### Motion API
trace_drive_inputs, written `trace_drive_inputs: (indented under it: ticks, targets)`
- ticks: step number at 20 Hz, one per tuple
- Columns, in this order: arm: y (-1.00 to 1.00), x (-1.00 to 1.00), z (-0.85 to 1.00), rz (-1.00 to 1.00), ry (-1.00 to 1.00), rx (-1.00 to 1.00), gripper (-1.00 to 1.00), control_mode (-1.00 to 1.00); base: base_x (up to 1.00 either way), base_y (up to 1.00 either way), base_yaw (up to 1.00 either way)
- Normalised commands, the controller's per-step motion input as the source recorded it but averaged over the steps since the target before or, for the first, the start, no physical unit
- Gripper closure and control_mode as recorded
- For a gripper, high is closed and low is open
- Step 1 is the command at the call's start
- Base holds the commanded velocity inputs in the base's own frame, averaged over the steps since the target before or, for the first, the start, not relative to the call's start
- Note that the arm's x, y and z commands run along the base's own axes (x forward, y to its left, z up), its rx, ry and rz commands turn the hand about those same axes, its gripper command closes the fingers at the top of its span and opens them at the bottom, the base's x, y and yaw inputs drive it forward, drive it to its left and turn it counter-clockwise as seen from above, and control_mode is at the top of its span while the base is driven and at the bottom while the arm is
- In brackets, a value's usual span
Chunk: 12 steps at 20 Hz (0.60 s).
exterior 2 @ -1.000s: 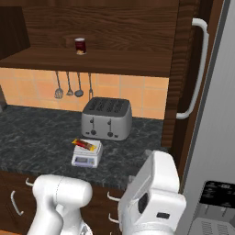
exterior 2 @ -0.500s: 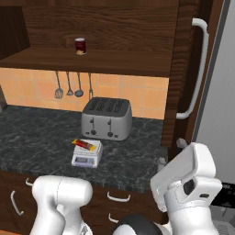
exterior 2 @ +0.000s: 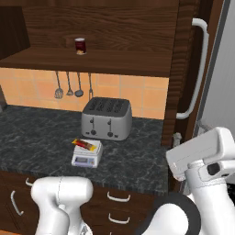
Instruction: Pick the bar and place it on the digital scale for weighing, and close the cabinet.
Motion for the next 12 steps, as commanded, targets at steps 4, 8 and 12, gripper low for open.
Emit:
trace_drive_inputs:
  ticks: [4,8,12]
  targets:
    - [0.58,0.06,0.86,0.14,-0.4,-0.08,-1.0,-1.0,0.0,0.0,0.0]
    - [1.0,0.0,0.56,0.26,-0.3,-0.2,-1.0,-1.0,0.0,0.0,0.0]
    - [1.0,0.22,0.35,0.11,-0.23,-0.24,-1.0,-1.0,0.0,0.0,0.0]
